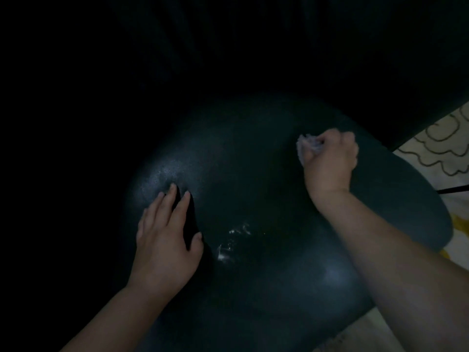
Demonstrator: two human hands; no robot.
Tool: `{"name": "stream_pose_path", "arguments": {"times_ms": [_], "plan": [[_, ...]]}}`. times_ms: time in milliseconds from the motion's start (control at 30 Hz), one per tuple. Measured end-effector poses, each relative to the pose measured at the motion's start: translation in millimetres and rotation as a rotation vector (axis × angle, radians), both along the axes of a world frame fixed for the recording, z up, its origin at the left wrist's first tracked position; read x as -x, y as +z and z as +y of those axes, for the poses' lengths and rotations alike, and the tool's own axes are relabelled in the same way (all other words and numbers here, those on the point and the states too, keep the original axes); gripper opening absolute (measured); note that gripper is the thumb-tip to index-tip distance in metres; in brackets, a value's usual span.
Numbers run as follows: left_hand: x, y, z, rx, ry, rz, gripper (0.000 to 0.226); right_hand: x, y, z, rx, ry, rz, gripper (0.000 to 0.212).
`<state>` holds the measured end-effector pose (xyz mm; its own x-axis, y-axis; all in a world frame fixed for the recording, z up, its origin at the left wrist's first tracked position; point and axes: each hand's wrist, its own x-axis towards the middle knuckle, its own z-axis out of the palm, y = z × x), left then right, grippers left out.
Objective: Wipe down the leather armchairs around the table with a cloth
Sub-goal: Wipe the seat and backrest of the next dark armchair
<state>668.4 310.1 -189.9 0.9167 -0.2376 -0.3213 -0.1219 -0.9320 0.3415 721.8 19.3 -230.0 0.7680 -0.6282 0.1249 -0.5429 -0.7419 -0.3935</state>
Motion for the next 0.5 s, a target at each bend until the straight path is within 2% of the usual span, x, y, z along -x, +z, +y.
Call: {"name": "stream_pose_path", "arguments": {"times_ms": [100, 233, 267, 433, 500], "plan": [[0, 0, -1, 0.012, 0.008, 0.005, 0.077, 15, -1, 42, -0.026, 0.083, -0.058, 0.026], [0, 3, -1, 0.016, 0.002, 0.018, 0.077, 39, 2, 86, -0.071, 0.435, -0.026, 0.024], [0, 3, 0, 0.019, -0.003, 0.025, 0.077, 36, 2, 79, -0.062, 0.444, -0.018, 0.024], [1, 3, 10, 0.050, -0.047, 0.021, 0.075, 29, 2, 61, -0.081, 0.197, -0.076, 0.021], [3, 3, 13, 0.048, -0.059, 0.020, 0.075, 44, 3, 88, -0.098, 0.250, -0.077, 0.021]]}}
